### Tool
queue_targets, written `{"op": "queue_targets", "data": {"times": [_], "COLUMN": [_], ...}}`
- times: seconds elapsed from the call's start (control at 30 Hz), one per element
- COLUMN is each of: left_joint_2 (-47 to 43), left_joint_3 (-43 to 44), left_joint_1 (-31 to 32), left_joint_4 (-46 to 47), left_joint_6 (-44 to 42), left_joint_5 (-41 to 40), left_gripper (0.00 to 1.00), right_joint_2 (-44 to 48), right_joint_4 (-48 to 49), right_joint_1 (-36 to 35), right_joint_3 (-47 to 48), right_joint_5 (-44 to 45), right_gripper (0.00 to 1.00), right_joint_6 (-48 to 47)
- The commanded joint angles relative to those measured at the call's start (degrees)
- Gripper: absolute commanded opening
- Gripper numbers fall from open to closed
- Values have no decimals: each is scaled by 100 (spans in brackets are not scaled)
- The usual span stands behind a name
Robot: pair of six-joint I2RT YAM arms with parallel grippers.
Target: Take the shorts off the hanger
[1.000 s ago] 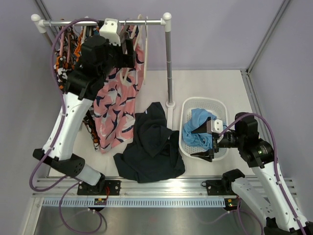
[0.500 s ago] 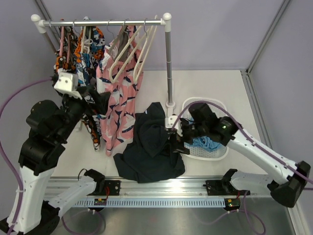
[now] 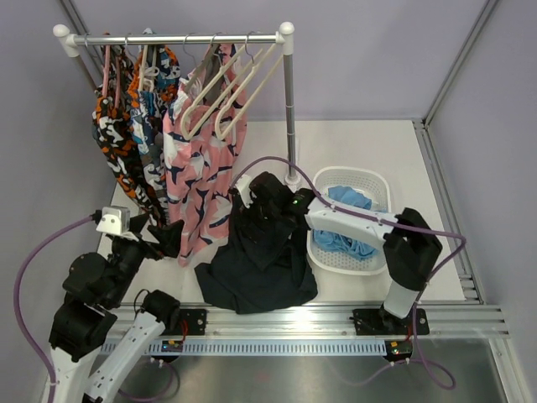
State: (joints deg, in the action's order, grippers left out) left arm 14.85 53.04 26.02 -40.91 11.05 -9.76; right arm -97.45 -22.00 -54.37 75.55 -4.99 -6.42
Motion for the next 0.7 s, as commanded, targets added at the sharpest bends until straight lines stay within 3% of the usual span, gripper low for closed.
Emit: {"op": "queue_targets", "data": {"times": [0.0, 0.27, 0.47, 0.67], "left_joint_2": [-412, -580, -597, -703], "left_joint_3": [-425, -1172, -1190, -1225], "left_joint_1": [-9, -9, -9, -9], "left_joint_4": [346, 627, 619, 575], "left_joint_6": [152, 20, -85, -15], "left_joint_5": [88, 334, 448, 501], "left_gripper": [99, 99, 99, 99], "right_joint_2": [-467, -1056, -1662, -2067], "right_joint_4": [240, -321, -866, -823], "right_joint_1": [-39, -47, -135, -232], "right_joint_3": [206, 328, 539, 610], "right_joint_5": [271, -598, -1469, -1040], "right_gripper": [99, 99, 99, 100], "right_joint_6": [361, 132, -70, -202]}}
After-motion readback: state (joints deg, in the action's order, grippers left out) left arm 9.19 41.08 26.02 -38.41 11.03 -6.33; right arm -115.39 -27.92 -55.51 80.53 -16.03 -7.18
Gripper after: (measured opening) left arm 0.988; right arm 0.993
